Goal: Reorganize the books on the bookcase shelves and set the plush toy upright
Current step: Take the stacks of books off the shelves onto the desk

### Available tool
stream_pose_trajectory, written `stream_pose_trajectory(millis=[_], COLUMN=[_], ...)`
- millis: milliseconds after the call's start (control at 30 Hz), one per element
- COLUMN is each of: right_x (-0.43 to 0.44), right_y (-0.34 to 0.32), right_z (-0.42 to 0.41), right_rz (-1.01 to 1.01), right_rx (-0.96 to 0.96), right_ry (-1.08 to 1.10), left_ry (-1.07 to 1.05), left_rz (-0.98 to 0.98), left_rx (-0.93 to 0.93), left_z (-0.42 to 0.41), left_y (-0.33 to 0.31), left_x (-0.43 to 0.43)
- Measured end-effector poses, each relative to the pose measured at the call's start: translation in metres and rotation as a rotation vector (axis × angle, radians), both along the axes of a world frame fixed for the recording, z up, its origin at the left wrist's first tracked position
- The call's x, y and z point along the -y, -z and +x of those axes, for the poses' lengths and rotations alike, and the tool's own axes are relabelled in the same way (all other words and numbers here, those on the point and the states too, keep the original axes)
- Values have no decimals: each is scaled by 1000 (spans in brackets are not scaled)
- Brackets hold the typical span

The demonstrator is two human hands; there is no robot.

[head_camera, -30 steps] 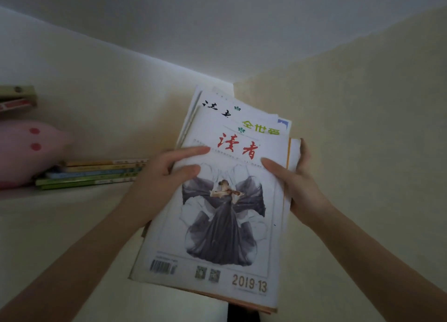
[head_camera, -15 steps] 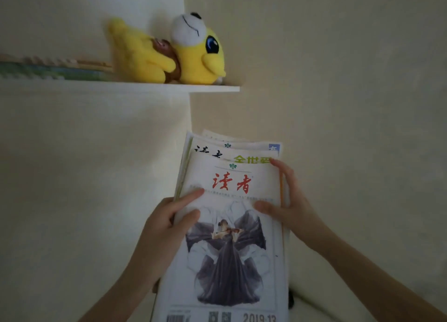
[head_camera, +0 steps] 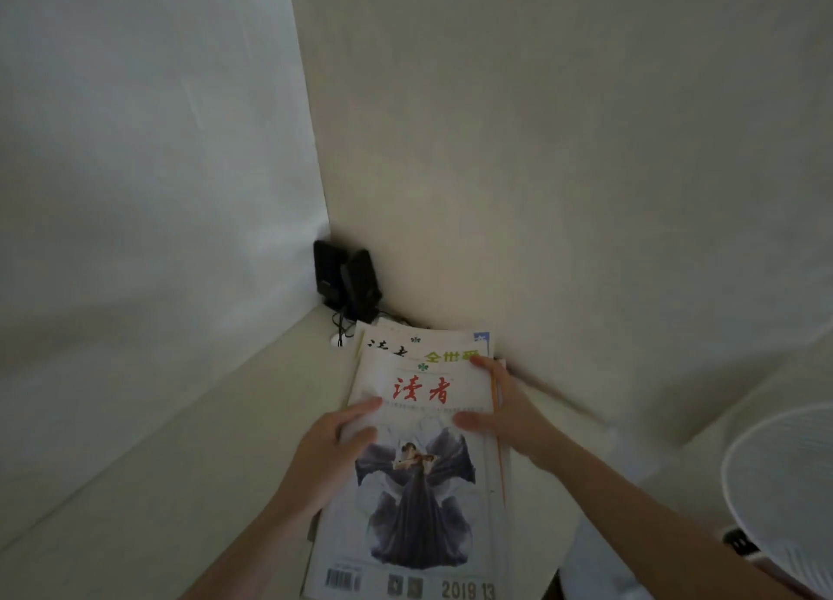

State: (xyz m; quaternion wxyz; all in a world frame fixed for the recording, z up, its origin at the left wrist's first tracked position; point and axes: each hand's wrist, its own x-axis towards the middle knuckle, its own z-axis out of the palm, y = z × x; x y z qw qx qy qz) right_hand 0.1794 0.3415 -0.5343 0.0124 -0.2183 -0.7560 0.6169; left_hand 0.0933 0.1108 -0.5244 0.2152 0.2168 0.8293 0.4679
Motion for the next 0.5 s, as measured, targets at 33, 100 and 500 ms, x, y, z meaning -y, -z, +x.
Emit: stream_pose_trajectory(millis=[33, 100, 500], right_x=[1, 5, 45], right_y=[19, 54, 95], right_z=[0, -1, -27], right_rz=[-16, -20, 575], right_rx=[47, 122, 463], right_ry=[-21, -50, -73], left_ry=[-6, -25, -79], left_rz=[-18, -54, -309], left_rx=[48, 132, 110], left_z=[1, 2, -17], left_y=[20, 58, 125], left_x=[-1, 0, 29])
